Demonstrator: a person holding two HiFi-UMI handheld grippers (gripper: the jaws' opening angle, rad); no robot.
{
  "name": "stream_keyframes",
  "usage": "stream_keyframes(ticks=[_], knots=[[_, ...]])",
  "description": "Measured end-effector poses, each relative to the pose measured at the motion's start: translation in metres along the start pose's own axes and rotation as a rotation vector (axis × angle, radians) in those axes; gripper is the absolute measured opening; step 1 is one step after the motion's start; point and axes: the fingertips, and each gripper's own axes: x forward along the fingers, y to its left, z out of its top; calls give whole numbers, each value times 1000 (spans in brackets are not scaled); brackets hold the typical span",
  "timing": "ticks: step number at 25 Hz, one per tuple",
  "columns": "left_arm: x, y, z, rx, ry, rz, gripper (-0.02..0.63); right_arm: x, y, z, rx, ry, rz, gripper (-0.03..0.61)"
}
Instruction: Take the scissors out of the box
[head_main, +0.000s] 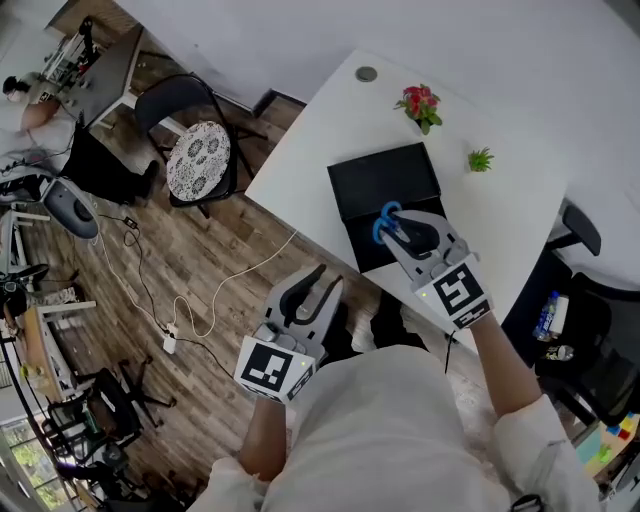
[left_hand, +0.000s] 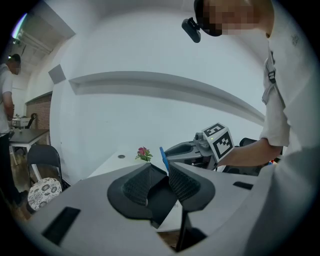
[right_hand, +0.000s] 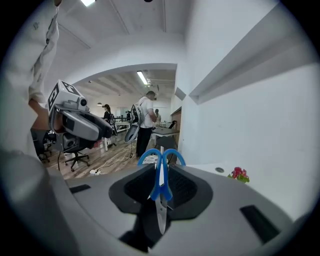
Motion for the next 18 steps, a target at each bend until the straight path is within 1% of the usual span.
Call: stream_keyframes(ticks=[8,13,18], knots=[[-5,15,6,14,-21,-126,118,-10,9,21,73,-31,-130,91],[-9,18,8,14,-37,-215,117,-24,16,24,127,-22,-239,91],[-12,23,3,1,-45,-302,112,-48,25,29,188,-67,-352,91]])
